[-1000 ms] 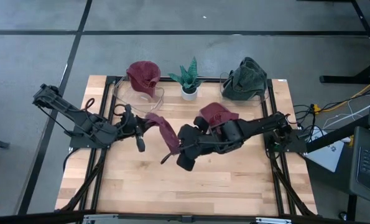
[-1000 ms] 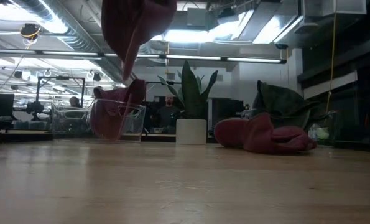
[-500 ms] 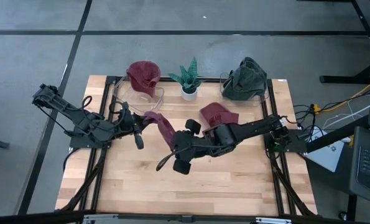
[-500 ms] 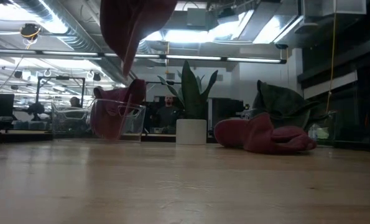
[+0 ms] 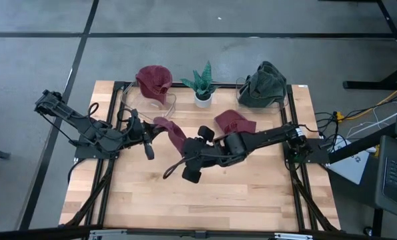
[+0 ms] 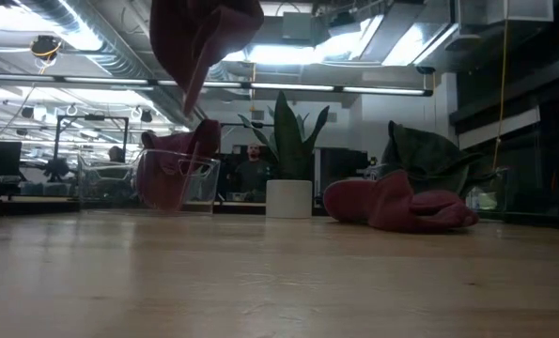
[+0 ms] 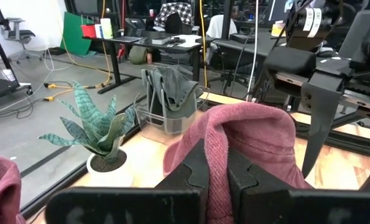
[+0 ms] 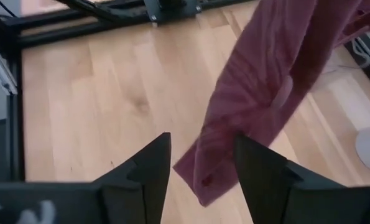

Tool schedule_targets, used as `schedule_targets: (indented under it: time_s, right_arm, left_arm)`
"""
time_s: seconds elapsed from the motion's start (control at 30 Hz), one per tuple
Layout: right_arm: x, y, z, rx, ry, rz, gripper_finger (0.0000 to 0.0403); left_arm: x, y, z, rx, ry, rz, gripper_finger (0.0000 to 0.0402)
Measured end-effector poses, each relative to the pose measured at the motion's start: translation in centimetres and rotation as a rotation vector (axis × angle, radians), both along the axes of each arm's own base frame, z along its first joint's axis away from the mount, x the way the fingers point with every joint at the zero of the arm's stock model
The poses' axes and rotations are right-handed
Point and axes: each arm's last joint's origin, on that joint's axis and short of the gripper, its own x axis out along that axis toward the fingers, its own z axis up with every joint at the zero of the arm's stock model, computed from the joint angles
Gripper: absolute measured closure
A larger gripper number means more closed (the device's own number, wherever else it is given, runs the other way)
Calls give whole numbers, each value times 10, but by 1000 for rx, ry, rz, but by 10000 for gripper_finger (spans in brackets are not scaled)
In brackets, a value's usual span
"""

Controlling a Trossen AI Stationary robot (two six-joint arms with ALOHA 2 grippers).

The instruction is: Pick & Place hat

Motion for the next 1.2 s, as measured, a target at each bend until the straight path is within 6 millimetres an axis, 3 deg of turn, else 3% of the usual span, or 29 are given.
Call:
schedule_targets:
  time_s: [0.47,0.87,0.97,1.1,1.2]
  right_arm:
    - [-7,6,-3,-39,32,-53,231]
    - [4,-8,-1,8,-23,-76,235]
    - [4,-9,-2,6,-26,-107,272]
    - [3,-9,-2,-22,-26,-120,383]
    - [0,-6,0,-63,-50,-168,394]
  left_arm:
    - [0,0,0,2,4,-1,398]
    - [1,0,4,2,-26,-4,398]
    - [1,0,4,4,-32,-4,398]
    - [1,0,4,5,-29,-4,398]
    - [1,-1,3,9,-20,-11,396]
